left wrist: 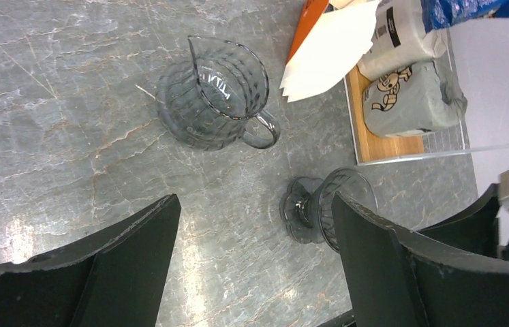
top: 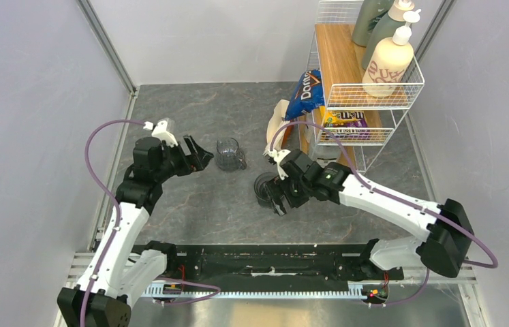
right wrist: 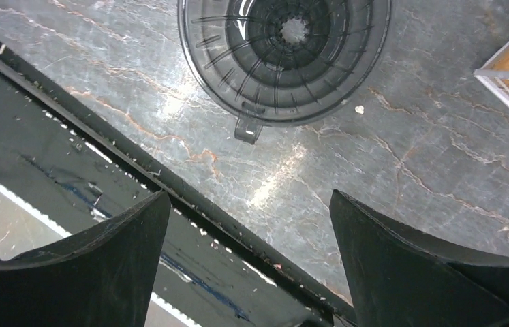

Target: Place the coffee filter in the dripper

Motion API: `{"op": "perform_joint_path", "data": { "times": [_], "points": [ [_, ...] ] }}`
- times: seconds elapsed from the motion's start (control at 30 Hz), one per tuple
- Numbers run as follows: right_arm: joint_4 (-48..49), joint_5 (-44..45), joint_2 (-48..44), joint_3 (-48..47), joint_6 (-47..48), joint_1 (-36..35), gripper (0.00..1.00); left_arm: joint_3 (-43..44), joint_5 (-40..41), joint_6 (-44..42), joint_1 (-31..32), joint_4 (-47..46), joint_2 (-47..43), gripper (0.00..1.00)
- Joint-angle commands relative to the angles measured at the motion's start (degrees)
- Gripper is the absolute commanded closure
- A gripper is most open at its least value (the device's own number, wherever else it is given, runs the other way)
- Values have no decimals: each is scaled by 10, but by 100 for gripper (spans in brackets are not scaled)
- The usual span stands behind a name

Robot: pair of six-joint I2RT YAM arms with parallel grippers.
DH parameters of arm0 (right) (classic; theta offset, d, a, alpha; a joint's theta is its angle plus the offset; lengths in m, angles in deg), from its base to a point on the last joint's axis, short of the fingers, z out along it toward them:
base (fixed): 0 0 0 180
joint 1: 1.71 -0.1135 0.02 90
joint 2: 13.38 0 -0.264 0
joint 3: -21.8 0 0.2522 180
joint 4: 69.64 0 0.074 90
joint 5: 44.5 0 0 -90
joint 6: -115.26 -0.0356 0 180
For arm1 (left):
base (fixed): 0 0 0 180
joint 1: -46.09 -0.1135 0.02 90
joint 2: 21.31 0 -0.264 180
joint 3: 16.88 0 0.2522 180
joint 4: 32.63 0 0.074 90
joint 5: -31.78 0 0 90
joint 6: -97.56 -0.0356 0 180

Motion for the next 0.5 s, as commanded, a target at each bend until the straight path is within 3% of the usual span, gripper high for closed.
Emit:
{"op": "perform_joint_path", "data": {
  "times": [0.0,0.23,0.47],
  "points": [
    [87,54,30,29,-40,-23,6,15,10,35,-19,-4,-11,11],
    [153,97,67,58,-63,-43,30,5,12,27,-33,9,-23,11],
    [185,124,111,56,-56,-45,40,0,15,14,-40,19,-34,11]
  ]
}}
